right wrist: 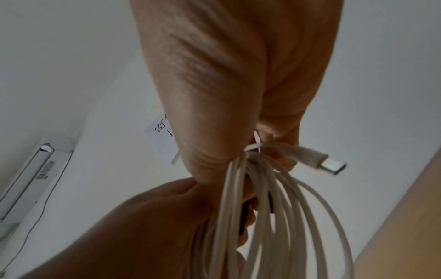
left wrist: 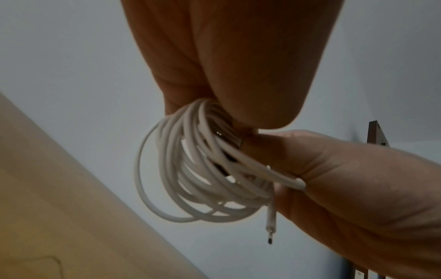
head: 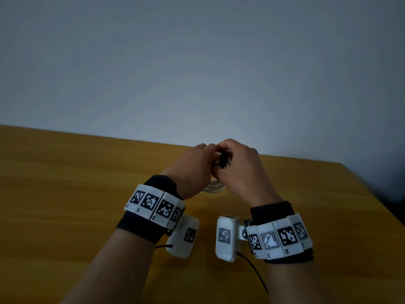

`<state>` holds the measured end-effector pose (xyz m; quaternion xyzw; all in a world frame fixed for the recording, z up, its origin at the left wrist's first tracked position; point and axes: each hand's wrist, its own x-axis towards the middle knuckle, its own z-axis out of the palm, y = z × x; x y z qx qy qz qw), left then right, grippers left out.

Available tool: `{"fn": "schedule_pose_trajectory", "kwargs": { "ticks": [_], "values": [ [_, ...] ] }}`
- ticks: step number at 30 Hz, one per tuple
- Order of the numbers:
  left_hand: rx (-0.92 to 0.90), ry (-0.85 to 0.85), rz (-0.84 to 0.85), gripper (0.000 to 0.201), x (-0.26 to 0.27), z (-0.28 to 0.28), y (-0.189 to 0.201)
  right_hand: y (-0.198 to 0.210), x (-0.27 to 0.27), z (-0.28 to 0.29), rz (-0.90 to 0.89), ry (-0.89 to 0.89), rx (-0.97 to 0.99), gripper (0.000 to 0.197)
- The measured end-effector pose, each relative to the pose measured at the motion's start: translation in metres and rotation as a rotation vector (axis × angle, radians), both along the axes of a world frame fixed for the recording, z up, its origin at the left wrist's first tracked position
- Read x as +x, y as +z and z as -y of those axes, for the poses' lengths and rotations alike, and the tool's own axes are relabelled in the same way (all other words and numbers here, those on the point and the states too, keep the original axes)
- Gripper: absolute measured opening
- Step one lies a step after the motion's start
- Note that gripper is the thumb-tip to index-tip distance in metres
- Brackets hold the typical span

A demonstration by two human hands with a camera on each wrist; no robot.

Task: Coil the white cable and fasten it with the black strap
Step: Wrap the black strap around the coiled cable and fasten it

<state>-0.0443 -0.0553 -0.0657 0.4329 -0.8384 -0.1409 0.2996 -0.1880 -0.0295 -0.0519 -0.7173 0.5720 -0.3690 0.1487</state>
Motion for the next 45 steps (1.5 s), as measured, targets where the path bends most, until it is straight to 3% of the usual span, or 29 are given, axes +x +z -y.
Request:
{"fn": "schedule_pose_trajectory", "kwargs": {
  "ticks": [8, 12, 21, 28, 36, 45],
  "values": [
    [-0.001, -0.059, -0.001, 0.018, -0.002, -0.001, -0.001, -0.004, 0.001, 0.001, -0.008, -0.014, 0.066, 0.024],
    [-0.011, -0.060, -0.037, 0.030, 0.001, -0.001, 0.002, -0.002, -0.003, -0.002, 0.102, 0.016, 0.140, 0.021],
    [0.008, -0.036, -0.218, 0.030, 0.012, 0.006, -0.001, 0.003, -0.008, 0.000, 0.373, 0.088, 0.235, 0.027],
    [-0.017, 0.005, -0.181, 0.034, 0.013, 0.008, -0.001, -0.001, -0.020, 0.008, 0.626, 0.147, 0.373, 0.028],
    [0.011, -0.017, -0.198, 0.036, 0.017, 0.007, 0.000, -0.004, -0.031, 0.005, 0.613, 0.294, 0.402, 0.024],
    [0.038, -0.064, -0.243, 0.040, 0.020, 0.007, 0.001, -0.003, -0.030, 0.005, 0.378, 0.236, 0.240, 0.032]
  ]
}}
